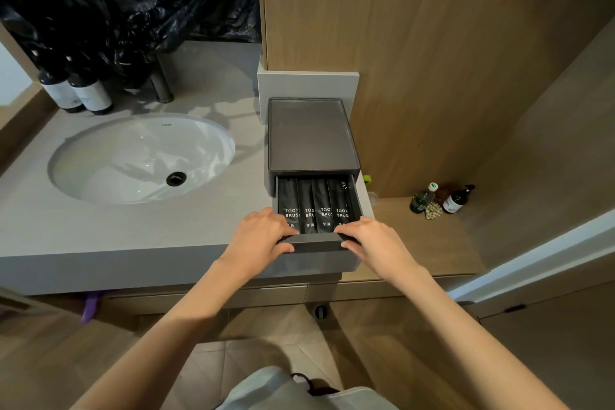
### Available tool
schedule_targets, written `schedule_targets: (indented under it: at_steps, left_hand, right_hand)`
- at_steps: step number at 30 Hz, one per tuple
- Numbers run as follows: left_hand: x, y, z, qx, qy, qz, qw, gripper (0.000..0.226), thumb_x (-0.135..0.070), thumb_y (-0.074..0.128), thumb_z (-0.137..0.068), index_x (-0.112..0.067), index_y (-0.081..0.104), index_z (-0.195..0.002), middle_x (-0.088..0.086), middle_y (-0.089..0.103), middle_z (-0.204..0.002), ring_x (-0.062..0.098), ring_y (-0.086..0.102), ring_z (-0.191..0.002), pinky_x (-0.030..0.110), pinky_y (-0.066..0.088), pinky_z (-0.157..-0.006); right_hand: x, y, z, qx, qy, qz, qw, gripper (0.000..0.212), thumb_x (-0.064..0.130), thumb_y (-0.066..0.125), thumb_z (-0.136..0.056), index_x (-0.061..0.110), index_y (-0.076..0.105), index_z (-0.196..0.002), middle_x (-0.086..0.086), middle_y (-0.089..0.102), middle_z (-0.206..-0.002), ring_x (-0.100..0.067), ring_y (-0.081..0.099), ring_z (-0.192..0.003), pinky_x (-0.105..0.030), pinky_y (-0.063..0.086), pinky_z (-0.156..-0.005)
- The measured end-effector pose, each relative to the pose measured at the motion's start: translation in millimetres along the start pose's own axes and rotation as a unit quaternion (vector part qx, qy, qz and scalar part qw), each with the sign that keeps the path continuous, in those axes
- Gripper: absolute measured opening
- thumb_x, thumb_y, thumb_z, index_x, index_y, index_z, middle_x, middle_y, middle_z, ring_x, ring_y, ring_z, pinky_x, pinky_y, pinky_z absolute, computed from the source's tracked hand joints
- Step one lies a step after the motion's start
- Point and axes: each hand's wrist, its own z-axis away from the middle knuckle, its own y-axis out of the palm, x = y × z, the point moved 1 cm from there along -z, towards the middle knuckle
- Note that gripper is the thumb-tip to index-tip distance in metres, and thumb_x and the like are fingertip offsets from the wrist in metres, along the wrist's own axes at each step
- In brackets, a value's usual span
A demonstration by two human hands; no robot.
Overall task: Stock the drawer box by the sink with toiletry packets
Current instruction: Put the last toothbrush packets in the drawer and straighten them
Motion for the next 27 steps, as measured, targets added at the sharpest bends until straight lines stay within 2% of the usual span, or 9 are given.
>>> schedule_targets:
  at_steps: [3, 7, 10, 14, 17, 20, 24, 27]
  left_hand:
    - [6, -2, -11, -0.019, -0.021, -0.014, 0.999, 0.040, -0.046, 0.058, -0.086, -0.031, 0.061, -0.123, -0.008, 0.063, -0.121, 0.019, 0.048, -0.113, 0.030, 0.032, -0.092]
    - [7, -2, -18, -0.075, -0.046, -0.016, 0.996, 0.042, -0.039, 0.068, -0.080, -0.027, 0.063, -0.120, -0.005, 0.063, -0.117, 0.022, 0.050, -0.111, 0.033, 0.034, -0.091]
    - [11, 0, -24, -0.107, -0.062, 0.010, 0.992, 0.056, -0.030, 0.078, -0.071, -0.021, 0.061, -0.123, -0.001, 0.062, -0.121, 0.027, 0.055, -0.109, 0.037, 0.041, -0.092]
    - [19, -6, -41, -0.104, -0.076, 0.034, 0.991, 0.071, -0.025, 0.078, -0.073, -0.021, 0.048, -0.137, 0.001, 0.050, -0.139, 0.026, 0.046, -0.126, 0.036, 0.039, -0.100]
    - [26, -10, -55, -0.082, -0.092, 0.057, 0.991, 0.073, -0.022, 0.072, -0.079, -0.023, 0.037, -0.144, -0.001, 0.040, -0.148, 0.021, 0.036, -0.136, 0.035, 0.038, -0.103]
    - [36, -11, -66, -0.064, -0.112, 0.079, 0.988, 0.070, -0.020, 0.066, -0.086, -0.025, 0.032, -0.146, -0.001, 0.033, -0.153, 0.020, 0.031, -0.140, 0.034, 0.034, -0.106]
    - [56, -14, -76, -0.050, -0.126, 0.088, 0.987, 0.058, -0.024, 0.058, -0.091, -0.028, 0.036, -0.145, -0.004, 0.030, -0.155, 0.018, 0.030, -0.141, 0.035, 0.035, -0.107]
    - [63, -16, -86, -0.039, -0.118, 0.076, 0.989, 0.056, -0.026, 0.056, -0.093, -0.031, 0.036, -0.145, -0.008, 0.028, -0.156, 0.017, 0.021, -0.145, 0.034, 0.033, -0.109]
  right_hand:
    - [-4, 1, -12, -0.008, 0.013, -0.010, 1.000, 0.031, 0.023, 0.058, -0.094, 0.027, 0.060, -0.125, 0.005, 0.067, -0.118, -0.018, 0.054, -0.114, -0.042, 0.053, -0.084]
    - [-11, 1, -22, -0.060, 0.012, -0.017, 0.998, 0.040, 0.024, 0.065, -0.089, 0.027, 0.058, -0.129, 0.008, 0.055, -0.131, -0.013, 0.043, -0.127, -0.034, 0.054, -0.085]
    - [-12, 1, -31, -0.080, 0.014, -0.025, 0.996, 0.056, 0.019, 0.068, -0.087, 0.025, 0.047, -0.140, 0.006, 0.038, -0.151, -0.015, 0.029, -0.142, -0.034, 0.047, -0.099]
    - [-17, 1, -51, -0.091, 0.023, -0.018, 0.995, 0.065, 0.015, 0.065, -0.089, 0.022, 0.037, -0.147, 0.005, 0.023, -0.159, -0.018, 0.014, -0.149, -0.036, 0.033, -0.113]
    - [-22, -2, -68, -0.079, 0.029, 0.007, 0.996, 0.067, 0.013, 0.061, -0.092, 0.020, 0.030, -0.150, 0.003, 0.019, -0.160, -0.021, 0.015, -0.149, -0.036, 0.027, -0.116]
    - [-30, -5, -84, -0.059, 0.049, 0.025, 0.997, 0.064, 0.012, 0.056, -0.095, 0.020, 0.027, -0.151, 0.004, 0.020, -0.160, -0.024, 0.018, -0.148, -0.037, 0.037, -0.110]
    - [-45, -10, -102, -0.038, 0.086, 0.000, 0.996, 0.055, 0.012, 0.052, -0.097, 0.020, 0.034, -0.148, 0.005, 0.031, -0.156, -0.023, 0.023, -0.146, -0.039, 0.042, -0.107]
    - [-53, -11, -112, -0.037, 0.116, -0.016, 0.992, 0.051, 0.017, 0.053, -0.097, 0.024, 0.040, -0.146, 0.007, 0.036, -0.153, -0.023, 0.038, -0.140, -0.042, 0.044, -0.106]
